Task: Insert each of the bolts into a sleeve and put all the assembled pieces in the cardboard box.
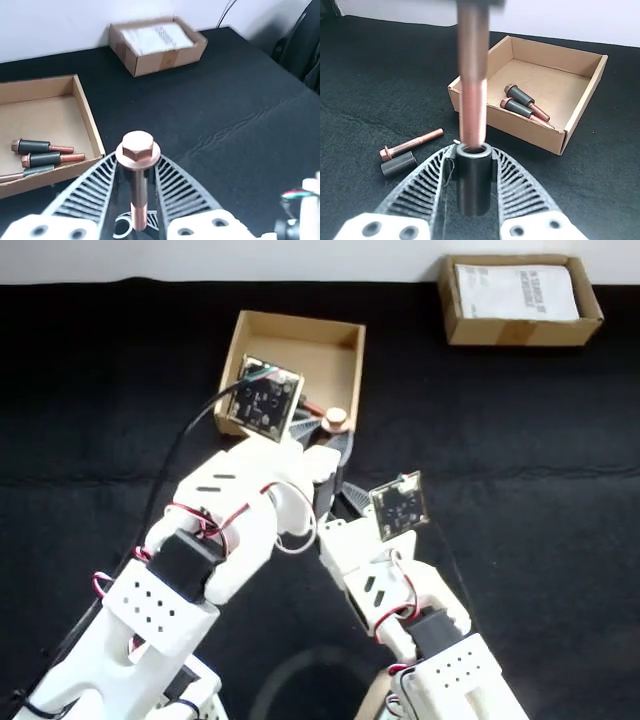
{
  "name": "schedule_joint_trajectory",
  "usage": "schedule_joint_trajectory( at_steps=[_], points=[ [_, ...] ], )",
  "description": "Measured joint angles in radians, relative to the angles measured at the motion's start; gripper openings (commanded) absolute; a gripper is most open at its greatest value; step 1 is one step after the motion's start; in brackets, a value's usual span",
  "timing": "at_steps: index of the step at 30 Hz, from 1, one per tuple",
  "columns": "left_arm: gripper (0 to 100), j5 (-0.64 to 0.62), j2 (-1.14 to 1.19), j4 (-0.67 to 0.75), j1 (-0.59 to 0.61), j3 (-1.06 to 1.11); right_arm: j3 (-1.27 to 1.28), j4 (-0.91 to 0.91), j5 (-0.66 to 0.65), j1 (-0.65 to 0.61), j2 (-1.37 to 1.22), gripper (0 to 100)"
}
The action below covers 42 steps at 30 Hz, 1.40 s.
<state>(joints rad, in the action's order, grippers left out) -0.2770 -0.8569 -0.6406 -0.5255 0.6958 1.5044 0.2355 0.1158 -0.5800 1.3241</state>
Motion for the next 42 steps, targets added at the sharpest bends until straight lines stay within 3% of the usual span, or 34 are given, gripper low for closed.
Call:
schedule_joint_trajectory(
  at_steps=[31, 36, 42],
  points=[
    [1, -0.002, -0.009, 0.057, 0.018, 0.204, 0.002, 0.074, 0.0, -0.002, 0.091, 0.8],
    [2, -0.002, -0.009, -0.002, 0.014, 0.215, 0.002, 0.074, 0.002, -0.002, 0.091, 0.8],
    [22, -0.002, -0.009, -0.19, 0.035, 0.137, 0.003, 0.074, 0.0, -0.003, 0.091, 0.8]
  ],
)
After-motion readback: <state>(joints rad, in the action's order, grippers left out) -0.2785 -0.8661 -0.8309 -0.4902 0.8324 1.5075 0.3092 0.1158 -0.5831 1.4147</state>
